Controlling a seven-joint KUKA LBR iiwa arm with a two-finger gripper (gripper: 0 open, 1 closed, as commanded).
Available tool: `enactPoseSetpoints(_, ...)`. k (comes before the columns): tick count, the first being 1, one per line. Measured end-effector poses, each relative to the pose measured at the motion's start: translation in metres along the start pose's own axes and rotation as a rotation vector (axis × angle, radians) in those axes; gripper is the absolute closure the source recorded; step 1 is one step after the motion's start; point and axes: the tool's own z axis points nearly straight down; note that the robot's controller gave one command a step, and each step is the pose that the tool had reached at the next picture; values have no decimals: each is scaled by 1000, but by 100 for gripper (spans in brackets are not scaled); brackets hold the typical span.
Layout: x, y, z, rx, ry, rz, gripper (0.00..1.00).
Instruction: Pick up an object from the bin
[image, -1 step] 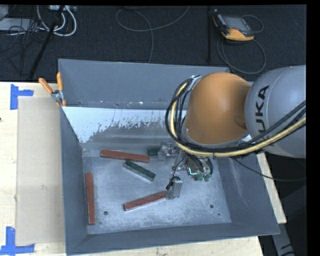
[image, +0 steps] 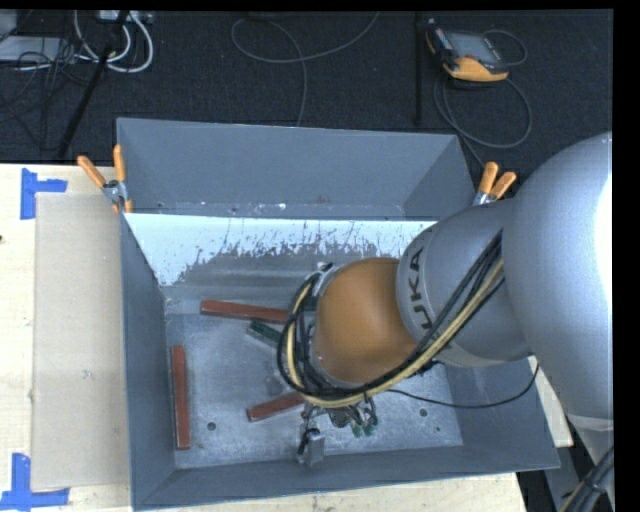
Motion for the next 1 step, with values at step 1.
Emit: enactPoseSetpoints(1, -1, -1, -3, 0, -3, 5, 100)
